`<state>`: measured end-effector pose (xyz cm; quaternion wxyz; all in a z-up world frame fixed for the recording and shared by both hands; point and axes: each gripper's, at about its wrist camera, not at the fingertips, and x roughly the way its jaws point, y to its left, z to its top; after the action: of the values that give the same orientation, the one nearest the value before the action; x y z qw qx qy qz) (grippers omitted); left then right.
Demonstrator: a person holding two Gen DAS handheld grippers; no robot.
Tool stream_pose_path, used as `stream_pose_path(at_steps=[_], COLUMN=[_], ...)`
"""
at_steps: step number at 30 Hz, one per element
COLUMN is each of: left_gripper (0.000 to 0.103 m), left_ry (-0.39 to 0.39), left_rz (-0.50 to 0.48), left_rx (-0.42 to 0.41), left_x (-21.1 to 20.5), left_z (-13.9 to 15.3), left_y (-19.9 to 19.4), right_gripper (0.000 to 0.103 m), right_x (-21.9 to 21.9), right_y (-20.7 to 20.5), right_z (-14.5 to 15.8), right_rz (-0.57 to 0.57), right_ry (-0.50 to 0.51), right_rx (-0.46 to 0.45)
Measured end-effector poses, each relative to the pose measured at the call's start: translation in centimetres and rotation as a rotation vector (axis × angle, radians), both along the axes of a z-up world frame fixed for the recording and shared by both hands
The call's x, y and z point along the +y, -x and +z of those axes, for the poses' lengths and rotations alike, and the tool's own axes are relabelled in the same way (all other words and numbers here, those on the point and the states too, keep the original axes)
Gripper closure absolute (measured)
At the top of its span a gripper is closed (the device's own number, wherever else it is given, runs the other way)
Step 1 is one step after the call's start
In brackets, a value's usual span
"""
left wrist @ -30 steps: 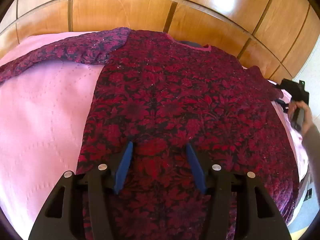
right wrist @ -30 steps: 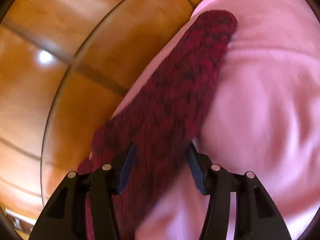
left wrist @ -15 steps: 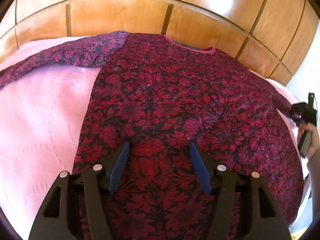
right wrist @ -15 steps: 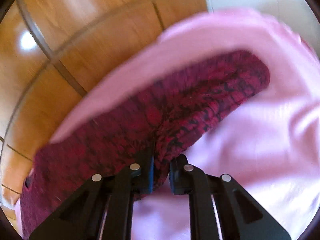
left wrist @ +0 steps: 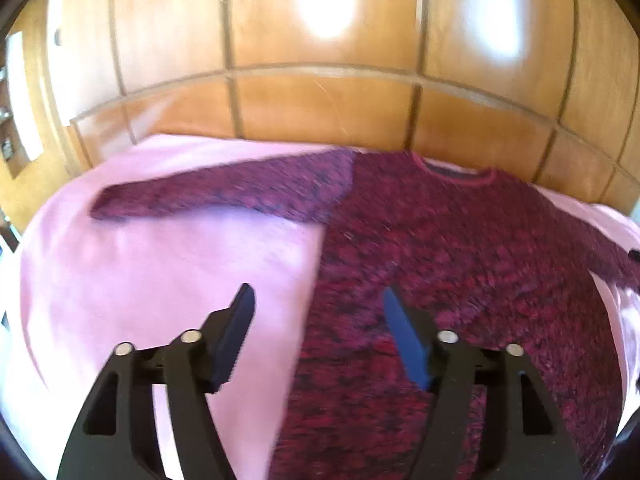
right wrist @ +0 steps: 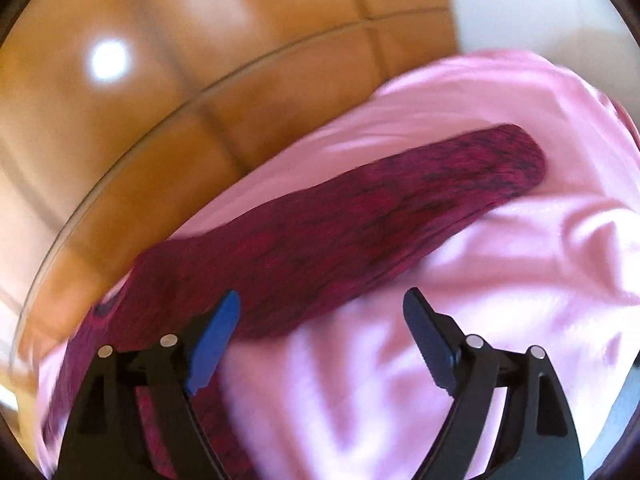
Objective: Fold small clothes
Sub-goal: 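Release the sweater with both grippers and smooth it flat on the bed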
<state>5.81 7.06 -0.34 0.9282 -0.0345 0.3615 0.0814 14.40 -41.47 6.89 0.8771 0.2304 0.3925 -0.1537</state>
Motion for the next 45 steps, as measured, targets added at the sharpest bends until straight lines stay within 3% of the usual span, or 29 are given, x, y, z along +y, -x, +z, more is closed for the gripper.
stream_pose_path(at_steps=[9,12,18,21,34,36,45], left_gripper=[0.035,0.035,0.035,0.035,0.035,0.035,0.035], left_ry=[-0.094,-0.070,-0.037,-0.035,-0.047,-0.020,-0.056], left_rz=[0.143,0.235,0.404,0.443,0.495,0.450,0.314], left_rx=[-0.099,-0.110,-0.128,-0.130,-0.103,-0.078,-0.054], left_x=[3.5,5.7,10.6,12.1,14.8,14.8,12.0], left_z=[3.1,3.9,4.6,4.6,3.7,3.1,1.9], left_y=[2.9,3.7,5.0,5.5,5.4,4.7,1.0], right_gripper=[0.014,0.014,0.014,0.014,0.009,0.008,0.006], right_x=[17.4,22.7,29.3,30.5,29.8,29.7,29.9], right_y=[0.0,0.3,0.6,0.6,0.4,0.4,0.3], right_z=[-1.5,-2.8,-5.0,-5.5,-6.1,-6.2,-6.5], right_rz=[0.407,0.513,0.653,0.684,0.654,0.654,0.650], right_ry=[0.065,0.099,0.228,0.284,0.262,0.263,0.276], right_rx=[0.047,0.070,0.079,0.079,0.097,0.099,0.109])
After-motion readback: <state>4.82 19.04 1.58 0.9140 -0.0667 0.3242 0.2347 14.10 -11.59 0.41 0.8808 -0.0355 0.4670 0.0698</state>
